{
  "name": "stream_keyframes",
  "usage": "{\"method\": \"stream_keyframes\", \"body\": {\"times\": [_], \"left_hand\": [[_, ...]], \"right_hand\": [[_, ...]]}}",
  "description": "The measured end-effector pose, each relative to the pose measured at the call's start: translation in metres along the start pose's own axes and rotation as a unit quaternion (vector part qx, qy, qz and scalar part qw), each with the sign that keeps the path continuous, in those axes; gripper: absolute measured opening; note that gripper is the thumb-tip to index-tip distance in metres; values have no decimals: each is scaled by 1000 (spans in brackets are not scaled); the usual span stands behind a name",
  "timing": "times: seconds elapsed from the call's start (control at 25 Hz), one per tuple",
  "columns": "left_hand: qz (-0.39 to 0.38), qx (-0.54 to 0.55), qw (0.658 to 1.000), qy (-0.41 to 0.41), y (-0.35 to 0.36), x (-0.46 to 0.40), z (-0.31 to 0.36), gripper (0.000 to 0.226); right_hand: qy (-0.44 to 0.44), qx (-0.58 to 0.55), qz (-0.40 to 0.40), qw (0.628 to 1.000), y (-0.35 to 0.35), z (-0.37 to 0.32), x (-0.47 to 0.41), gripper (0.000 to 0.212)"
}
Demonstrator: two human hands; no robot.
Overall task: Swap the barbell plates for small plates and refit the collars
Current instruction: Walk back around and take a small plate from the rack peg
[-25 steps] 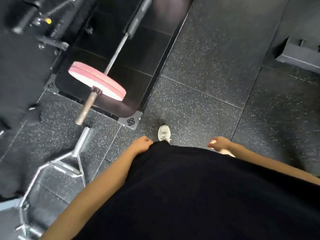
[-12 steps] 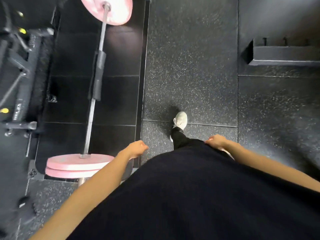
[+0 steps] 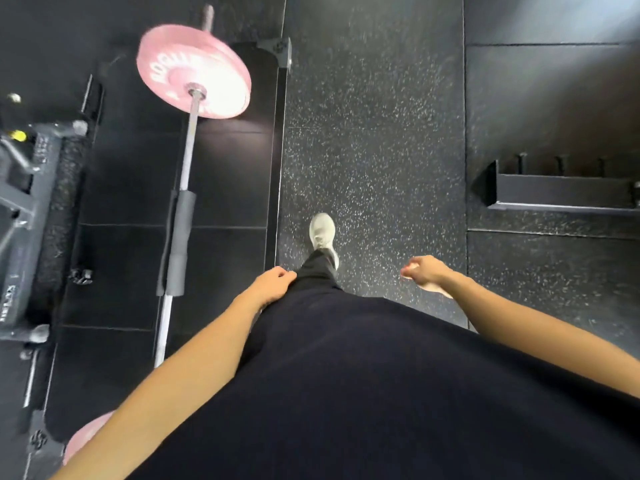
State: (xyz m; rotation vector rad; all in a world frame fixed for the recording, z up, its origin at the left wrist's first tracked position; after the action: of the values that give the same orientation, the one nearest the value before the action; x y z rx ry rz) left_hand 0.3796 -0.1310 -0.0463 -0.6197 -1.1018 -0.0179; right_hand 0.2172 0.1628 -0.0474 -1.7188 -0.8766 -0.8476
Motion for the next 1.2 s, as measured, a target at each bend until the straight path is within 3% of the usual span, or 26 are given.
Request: {"method": "stream_keyframes", "body": {"times": [0.24, 0.48, 0.76, 0.92, 1.08, 1.2], "left_hand": [[-63, -15, 997, 29, -127, -131, 117, 33], [-63, -76, 993, 60, -276, -236, 266, 24], [-104, -153, 980, 68, -348, -375, 431, 32], [-99, -194, 974, 66, -396, -432, 537, 41], [3, -93, 992, 87, -455, -480, 654, 31], [-11, -106, 991, 82, -481, -527, 730, 35]], "right_hand": [[49, -18, -12, 999, -121, -82, -100, 35], [43, -86, 71, 993, -280, -165, -178, 29], [46, -71, -3, 996, -432, -227, -304, 33], [63, -113, 7, 992, -550, -247, -367, 34], [65, -146, 27, 987, -672, -268, -422, 32], [33, -141, 51, 988, -747, -280, -468, 33]]}}
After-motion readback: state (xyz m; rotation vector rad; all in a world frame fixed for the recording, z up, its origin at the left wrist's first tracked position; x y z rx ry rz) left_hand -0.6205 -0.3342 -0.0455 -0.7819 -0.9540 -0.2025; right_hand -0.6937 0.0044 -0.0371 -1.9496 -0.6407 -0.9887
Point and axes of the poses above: each hand's wrist, its own x-axis away from the middle knuckle, its own y-axis out of the palm, z = x × y, the point moved 1 cm from there along -x, towards the middle knuckle, and after that the axes turned 4 degrees about y, right-handed, at the moved point
